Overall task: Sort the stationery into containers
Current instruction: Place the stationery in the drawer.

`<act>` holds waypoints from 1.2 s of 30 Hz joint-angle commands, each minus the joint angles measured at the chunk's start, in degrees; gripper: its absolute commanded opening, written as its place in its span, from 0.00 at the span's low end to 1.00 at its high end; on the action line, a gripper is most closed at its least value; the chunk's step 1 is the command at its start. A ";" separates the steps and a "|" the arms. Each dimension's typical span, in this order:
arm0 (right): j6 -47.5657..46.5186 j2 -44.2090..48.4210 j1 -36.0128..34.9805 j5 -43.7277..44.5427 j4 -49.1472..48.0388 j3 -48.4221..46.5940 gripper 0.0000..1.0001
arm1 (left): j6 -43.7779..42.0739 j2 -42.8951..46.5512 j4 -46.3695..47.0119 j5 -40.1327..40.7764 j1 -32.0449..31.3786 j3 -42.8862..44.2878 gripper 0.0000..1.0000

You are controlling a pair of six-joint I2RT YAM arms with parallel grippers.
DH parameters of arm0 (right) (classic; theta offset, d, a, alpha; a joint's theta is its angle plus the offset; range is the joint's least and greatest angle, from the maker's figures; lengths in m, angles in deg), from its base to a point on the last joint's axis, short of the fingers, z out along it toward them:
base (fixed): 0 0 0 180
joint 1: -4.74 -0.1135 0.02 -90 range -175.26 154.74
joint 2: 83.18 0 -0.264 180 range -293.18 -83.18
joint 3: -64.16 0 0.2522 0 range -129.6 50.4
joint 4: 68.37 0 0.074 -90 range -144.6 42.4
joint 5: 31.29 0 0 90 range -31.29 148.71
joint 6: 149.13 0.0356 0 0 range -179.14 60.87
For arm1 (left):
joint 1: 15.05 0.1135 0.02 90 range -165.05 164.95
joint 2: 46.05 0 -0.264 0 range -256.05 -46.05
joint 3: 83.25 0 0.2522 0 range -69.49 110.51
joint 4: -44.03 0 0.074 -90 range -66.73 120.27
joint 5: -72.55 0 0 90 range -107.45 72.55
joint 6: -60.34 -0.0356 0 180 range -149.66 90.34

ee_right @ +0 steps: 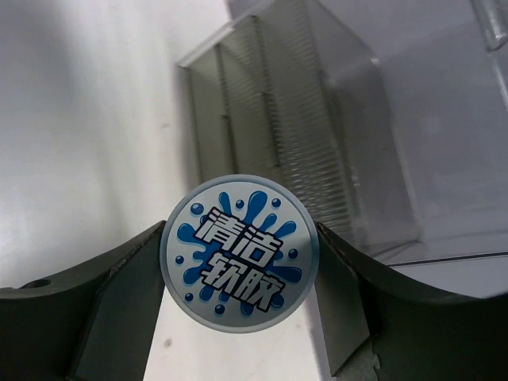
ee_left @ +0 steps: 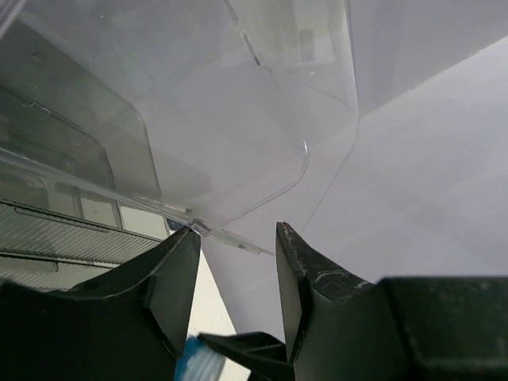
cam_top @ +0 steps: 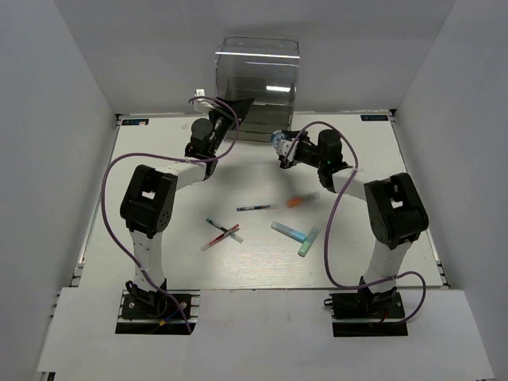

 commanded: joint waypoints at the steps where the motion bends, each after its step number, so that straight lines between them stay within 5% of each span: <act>1: -0.08 -1.65 -1.63 5.69 -22.55 -1.05 0.00 | 0.08 5.66 2.63 -0.22 -0.04 3.72 0.53; 18: -2.72 -15.01 -6.29 15.00 -43.02 -12.65 0.00 | 0.61 6.19 1.58 -0.22 -0.04 5.31 0.53; 36: -4.38 -28.99 -6.03 24.50 -33.73 -35.50 0.00 | 1.14 6.71 1.58 -0.22 -0.04 5.84 0.53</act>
